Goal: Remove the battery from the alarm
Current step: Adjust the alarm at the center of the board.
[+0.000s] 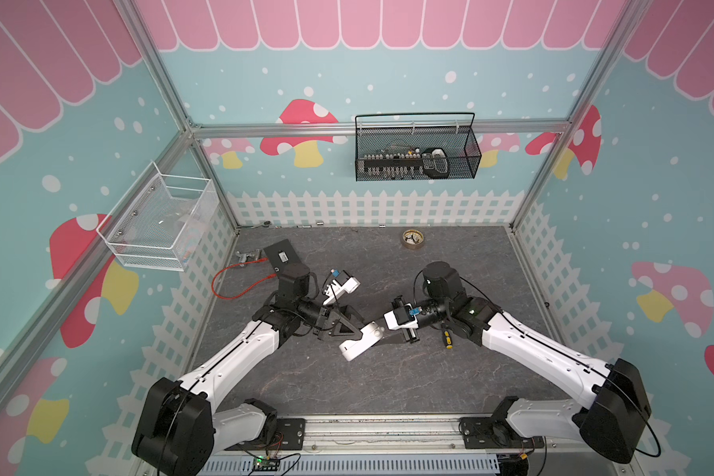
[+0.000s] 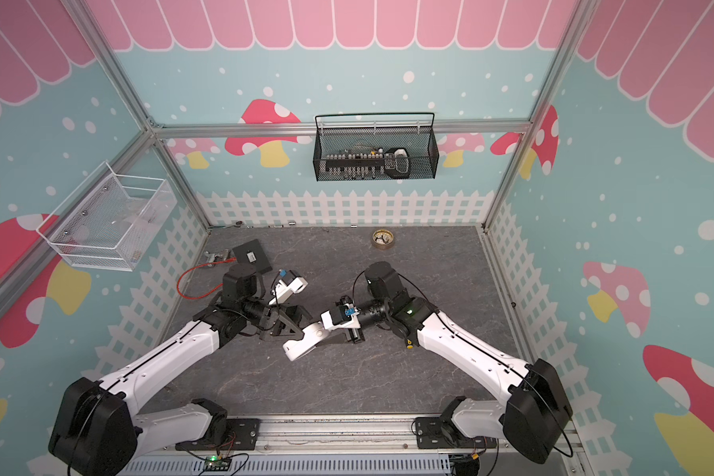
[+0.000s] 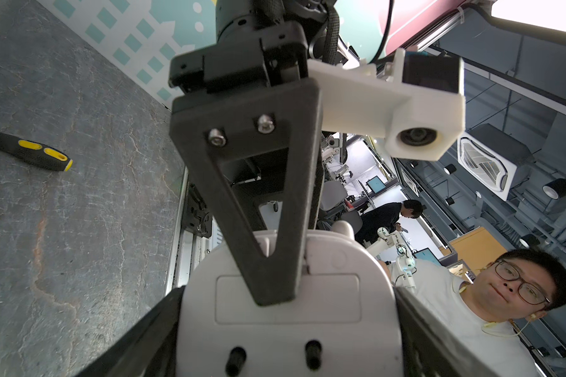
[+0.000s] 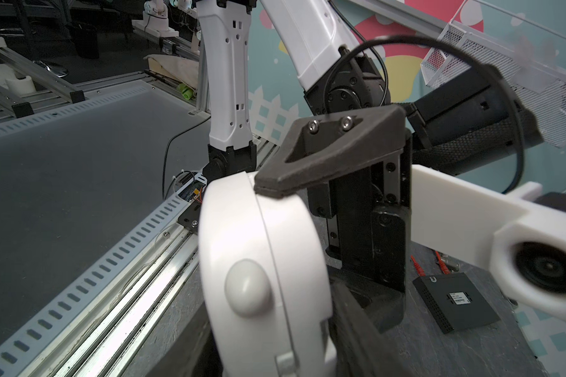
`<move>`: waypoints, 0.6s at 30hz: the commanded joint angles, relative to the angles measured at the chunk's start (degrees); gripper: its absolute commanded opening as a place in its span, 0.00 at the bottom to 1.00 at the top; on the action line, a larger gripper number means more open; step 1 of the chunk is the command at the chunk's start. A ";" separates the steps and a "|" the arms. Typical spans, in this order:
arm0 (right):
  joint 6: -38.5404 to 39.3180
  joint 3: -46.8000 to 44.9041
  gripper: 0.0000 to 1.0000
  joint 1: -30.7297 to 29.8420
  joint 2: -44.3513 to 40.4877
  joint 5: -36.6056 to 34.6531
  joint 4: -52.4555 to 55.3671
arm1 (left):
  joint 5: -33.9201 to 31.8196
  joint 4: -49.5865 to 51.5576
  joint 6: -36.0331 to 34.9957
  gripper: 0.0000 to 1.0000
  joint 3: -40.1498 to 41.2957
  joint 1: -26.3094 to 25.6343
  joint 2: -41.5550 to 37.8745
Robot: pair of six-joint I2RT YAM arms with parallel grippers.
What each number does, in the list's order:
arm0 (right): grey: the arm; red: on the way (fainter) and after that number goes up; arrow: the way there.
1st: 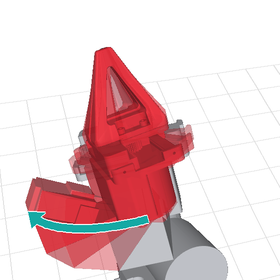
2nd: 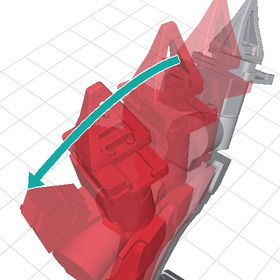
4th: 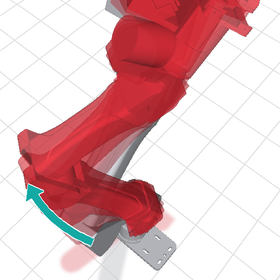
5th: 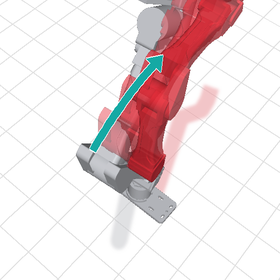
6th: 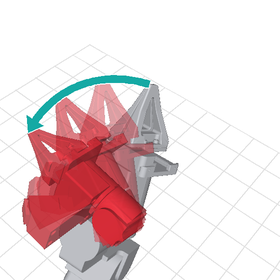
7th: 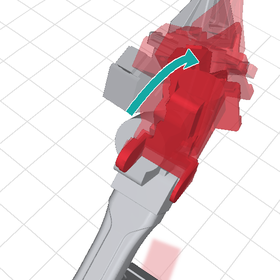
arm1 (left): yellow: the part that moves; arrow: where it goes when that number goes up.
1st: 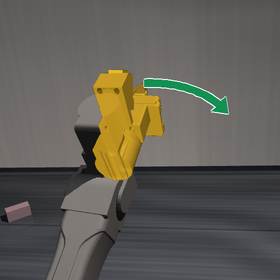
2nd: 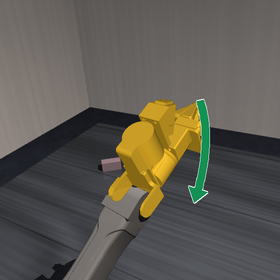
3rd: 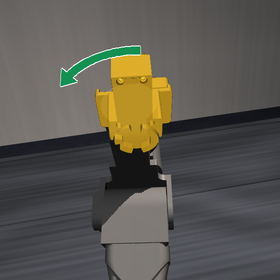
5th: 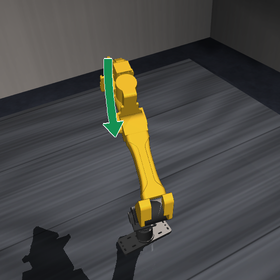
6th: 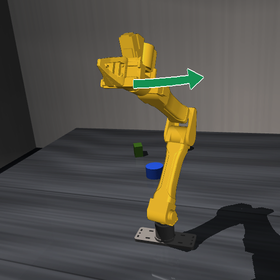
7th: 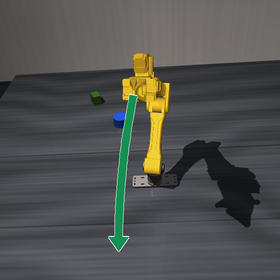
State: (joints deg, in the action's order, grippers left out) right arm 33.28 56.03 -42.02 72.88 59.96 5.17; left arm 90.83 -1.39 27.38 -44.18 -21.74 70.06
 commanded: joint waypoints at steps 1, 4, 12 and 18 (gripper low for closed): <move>-8.32 -1.59 0.15 -0.43 -2.49 0.81 -2.07 | 4.92 1.49 -6.11 0.35 -2.47 0.80 1.68; -15.13 -3.44 0.02 -0.43 -4.16 -1.06 -5.02 | 4.12 3.61 -8.45 0.41 -3.56 0.97 2.82; -33.53 -7.16 0.00 -0.16 -9.31 -7.80 -9.40 | 1.29 8.83 -14.45 0.99 -6.21 1.84 3.47; -47.05 -6.51 0.00 2.83 -9.57 -13.44 -3.53 | -7.72 13.23 -18.21 1.00 -8.03 5.76 1.36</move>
State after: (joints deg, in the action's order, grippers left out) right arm -2.66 48.75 -40.86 63.33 51.90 -0.64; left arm 87.59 8.64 14.15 -50.37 -17.47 73.03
